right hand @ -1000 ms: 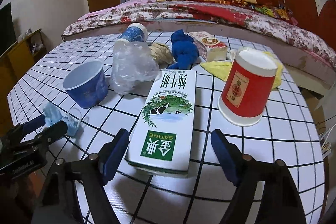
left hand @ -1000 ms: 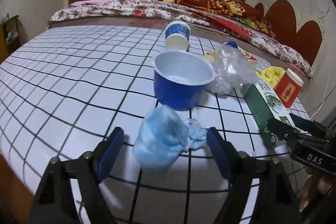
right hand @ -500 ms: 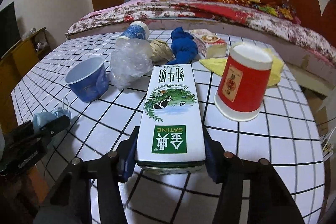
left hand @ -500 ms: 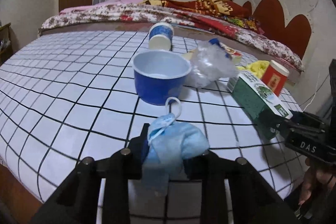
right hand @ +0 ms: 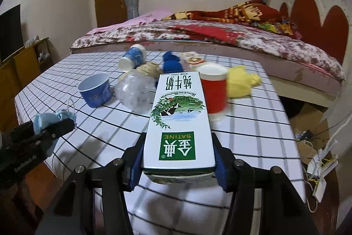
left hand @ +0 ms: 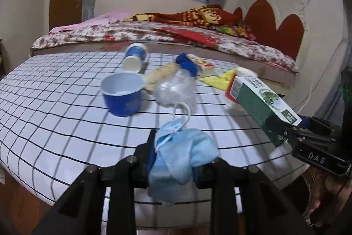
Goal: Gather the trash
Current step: 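Carry mask and milk carton over the bin and release both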
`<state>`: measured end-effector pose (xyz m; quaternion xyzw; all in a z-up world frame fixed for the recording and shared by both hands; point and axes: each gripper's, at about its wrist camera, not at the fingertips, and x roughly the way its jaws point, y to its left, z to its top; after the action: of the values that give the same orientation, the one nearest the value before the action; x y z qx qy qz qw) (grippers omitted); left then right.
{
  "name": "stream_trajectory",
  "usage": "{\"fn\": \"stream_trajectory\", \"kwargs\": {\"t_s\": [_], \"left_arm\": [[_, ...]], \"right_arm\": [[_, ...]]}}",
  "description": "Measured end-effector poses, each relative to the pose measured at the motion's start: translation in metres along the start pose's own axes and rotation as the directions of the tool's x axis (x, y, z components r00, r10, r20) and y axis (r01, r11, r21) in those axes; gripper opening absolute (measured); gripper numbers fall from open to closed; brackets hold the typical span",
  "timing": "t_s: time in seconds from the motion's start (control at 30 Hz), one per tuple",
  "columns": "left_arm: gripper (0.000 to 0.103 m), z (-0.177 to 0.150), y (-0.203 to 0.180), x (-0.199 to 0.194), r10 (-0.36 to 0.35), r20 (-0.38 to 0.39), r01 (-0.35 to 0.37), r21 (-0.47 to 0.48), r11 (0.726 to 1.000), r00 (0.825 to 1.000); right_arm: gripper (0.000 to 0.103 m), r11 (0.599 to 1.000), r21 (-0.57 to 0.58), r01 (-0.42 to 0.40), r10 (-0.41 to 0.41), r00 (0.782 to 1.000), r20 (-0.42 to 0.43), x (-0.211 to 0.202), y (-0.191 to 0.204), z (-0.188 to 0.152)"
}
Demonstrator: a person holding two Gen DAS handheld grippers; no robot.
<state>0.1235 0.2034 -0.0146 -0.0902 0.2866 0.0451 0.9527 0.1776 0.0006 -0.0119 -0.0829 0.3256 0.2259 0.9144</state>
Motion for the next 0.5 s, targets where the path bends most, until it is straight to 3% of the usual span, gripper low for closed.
{"fn": "stream_trajectory", "kwargs": {"t_s": [0.5], "left_arm": [[0.028,-0.010,-0.112,-0.007,-0.163,-0.009,0.163,0.120,0.979,0.987]], "right_arm": [[0.056,0.986,0.069,0.149,-0.152,0.988,0.037,-0.090,-0.093,-0.036]]}}
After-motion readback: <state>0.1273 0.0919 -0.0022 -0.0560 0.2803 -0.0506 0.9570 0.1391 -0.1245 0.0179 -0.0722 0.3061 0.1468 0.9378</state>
